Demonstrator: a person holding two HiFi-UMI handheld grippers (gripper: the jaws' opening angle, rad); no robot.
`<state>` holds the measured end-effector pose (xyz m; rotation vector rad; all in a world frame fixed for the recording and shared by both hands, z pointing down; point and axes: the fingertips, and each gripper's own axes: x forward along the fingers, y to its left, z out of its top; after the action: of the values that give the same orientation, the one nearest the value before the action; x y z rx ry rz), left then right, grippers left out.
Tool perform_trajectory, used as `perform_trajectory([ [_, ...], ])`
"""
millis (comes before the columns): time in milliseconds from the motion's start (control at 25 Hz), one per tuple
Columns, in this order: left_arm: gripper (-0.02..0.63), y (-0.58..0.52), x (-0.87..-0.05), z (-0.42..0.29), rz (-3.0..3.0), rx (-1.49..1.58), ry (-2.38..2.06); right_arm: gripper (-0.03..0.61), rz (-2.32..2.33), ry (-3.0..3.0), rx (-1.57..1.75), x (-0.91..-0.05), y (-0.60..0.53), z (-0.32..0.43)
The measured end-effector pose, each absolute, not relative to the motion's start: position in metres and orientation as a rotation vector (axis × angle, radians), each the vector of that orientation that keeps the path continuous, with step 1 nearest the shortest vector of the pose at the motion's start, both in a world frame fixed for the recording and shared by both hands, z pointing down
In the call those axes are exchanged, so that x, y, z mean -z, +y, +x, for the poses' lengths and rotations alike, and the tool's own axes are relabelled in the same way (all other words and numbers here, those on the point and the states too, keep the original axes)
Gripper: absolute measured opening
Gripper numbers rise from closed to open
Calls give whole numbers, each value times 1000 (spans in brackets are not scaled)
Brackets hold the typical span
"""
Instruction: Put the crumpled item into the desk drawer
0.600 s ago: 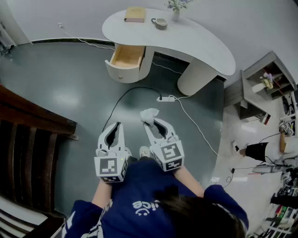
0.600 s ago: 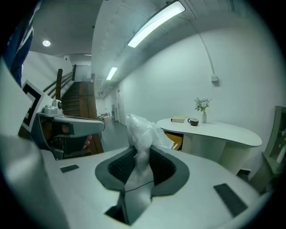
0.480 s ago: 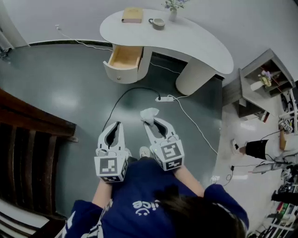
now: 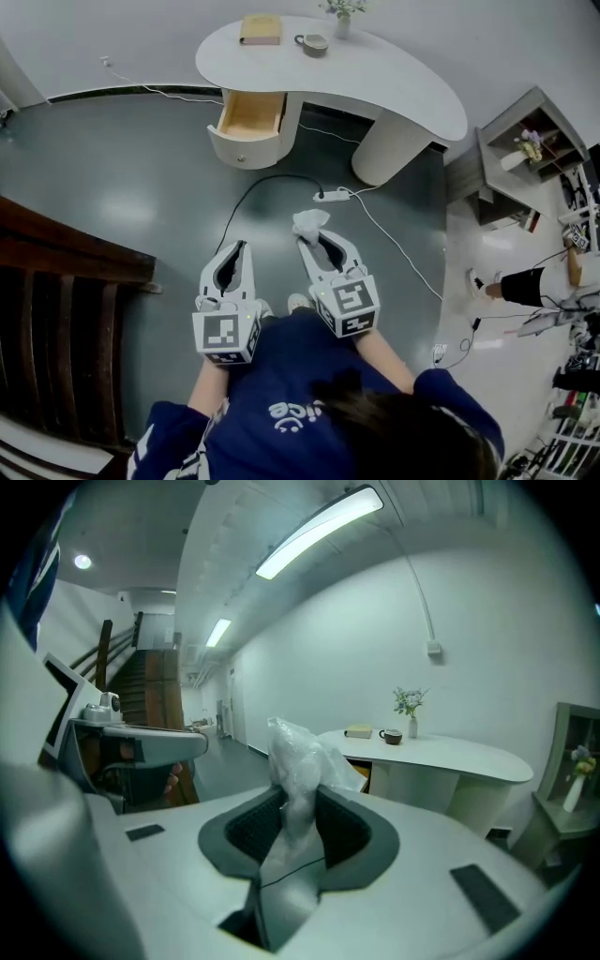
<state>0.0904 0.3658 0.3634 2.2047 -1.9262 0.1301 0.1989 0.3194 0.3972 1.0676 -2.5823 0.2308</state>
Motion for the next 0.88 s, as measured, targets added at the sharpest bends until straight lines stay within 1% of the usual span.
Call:
perform_trajectory([
  [440,12,361,-369,60,2181,-84,-1897,123,1082,-2579,-230,-403,308,172],
  [640,12,337,-377,59,2180,-133,-1918,121,1045,-2548,-227,-415,282,168],
  [800,12,307,-379,58,2153,-149,-1945,121,1013,-2600,-356,-419,247,167],
  [880,12,290,-378,57,2137,-153,-1958,121,1000,-2596,-363,-420,225,168],
])
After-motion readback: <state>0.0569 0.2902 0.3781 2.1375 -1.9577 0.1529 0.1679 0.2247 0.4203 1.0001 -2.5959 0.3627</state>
